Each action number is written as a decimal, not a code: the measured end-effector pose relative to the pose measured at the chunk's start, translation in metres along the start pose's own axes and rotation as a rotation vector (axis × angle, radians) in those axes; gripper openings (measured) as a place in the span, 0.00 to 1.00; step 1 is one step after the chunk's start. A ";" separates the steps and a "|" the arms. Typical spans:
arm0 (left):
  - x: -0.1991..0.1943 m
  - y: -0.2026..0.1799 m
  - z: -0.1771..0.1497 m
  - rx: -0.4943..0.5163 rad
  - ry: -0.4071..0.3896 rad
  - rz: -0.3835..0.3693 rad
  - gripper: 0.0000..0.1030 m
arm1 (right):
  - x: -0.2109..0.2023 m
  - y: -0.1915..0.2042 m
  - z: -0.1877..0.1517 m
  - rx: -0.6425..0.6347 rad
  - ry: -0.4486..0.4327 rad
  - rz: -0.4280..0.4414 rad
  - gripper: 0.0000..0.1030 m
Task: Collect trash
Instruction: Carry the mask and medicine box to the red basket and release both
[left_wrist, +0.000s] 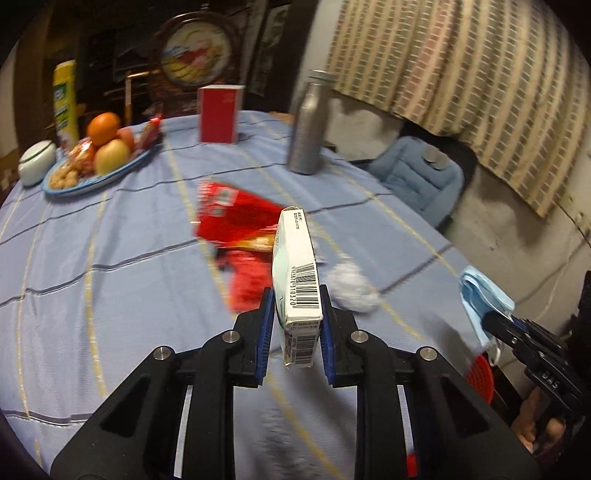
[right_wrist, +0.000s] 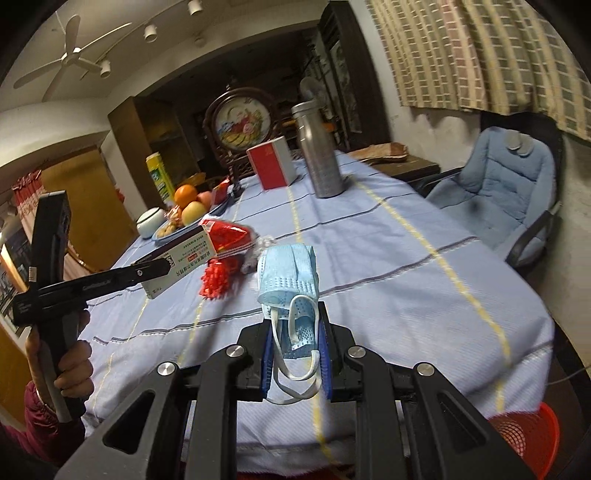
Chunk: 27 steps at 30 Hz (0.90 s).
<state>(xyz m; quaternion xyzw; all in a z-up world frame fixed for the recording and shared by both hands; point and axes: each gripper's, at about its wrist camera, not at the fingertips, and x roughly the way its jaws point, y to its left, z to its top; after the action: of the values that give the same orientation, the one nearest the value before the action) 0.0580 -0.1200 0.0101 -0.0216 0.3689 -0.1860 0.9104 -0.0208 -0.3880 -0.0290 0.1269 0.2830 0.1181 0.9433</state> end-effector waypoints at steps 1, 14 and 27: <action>0.000 -0.009 0.000 0.014 0.001 -0.018 0.23 | -0.005 -0.003 -0.002 0.005 -0.006 -0.009 0.20; 0.008 -0.130 -0.021 0.217 0.041 -0.223 0.23 | -0.092 -0.097 -0.055 0.160 -0.073 -0.239 0.20; 0.040 -0.246 -0.056 0.432 0.161 -0.345 0.23 | -0.093 -0.206 -0.127 0.446 0.055 -0.381 0.64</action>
<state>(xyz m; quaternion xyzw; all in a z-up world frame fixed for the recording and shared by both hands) -0.0335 -0.3578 -0.0139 0.1252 0.3827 -0.4136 0.8166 -0.1367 -0.5867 -0.1476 0.2723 0.3461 -0.1229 0.8893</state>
